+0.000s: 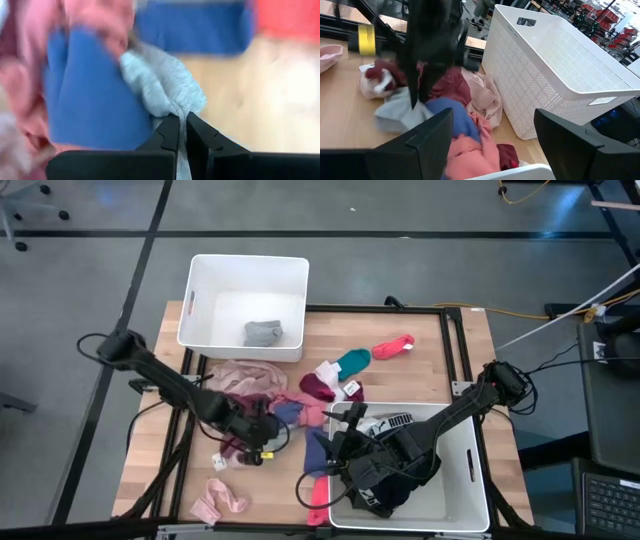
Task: Sort clothes
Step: Put the gray sock into the top white bin
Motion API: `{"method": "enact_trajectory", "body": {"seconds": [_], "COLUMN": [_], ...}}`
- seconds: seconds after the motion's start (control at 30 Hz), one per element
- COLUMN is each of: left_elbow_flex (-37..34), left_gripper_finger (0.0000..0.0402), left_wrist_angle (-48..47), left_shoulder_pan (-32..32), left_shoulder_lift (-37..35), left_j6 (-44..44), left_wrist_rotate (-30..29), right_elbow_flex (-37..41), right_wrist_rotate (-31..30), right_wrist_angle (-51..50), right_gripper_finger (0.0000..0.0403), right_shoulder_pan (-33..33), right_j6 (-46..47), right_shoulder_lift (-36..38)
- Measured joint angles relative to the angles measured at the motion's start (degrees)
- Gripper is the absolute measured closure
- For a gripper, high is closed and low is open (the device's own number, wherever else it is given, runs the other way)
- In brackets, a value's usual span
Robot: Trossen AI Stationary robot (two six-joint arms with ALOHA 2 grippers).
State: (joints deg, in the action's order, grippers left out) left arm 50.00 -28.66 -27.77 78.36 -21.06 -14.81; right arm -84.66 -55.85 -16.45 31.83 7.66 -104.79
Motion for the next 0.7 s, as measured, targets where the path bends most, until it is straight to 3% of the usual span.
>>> {"method": "enact_trajectory", "body": {"seconds": [0.13, 0.33, 0.7], "left_elbow_flex": [3.8, 6.9, 7.9], "left_gripper_finger": [0.0397, 0.0398, 0.0398], "left_wrist_angle": [-3.7, -6.1, 0.8], "left_shoulder_pan": [0.0, 0.0, 0.1], "left_shoulder_lift": [-6.2, -15.5, -28.8], "left_j6": [3.6, 8.1, 18.3], "left_wrist_rotate": [-0.3, -5.6, -17.9], "right_elbow_flex": [0.0, 0.0, 0.0], "right_wrist_rotate": [0.0, 0.0, 0.0], "right_wrist_angle": [0.0, 0.0, 0.0], "right_gripper_finger": [0.0123, 0.0123, 0.0123], "right_shoulder_pan": [0.0, 0.0, 0.0], "right_j6": [-0.2, -0.4, -0.4], "right_shoulder_lift": [0.0, 0.0, 0.0]}}
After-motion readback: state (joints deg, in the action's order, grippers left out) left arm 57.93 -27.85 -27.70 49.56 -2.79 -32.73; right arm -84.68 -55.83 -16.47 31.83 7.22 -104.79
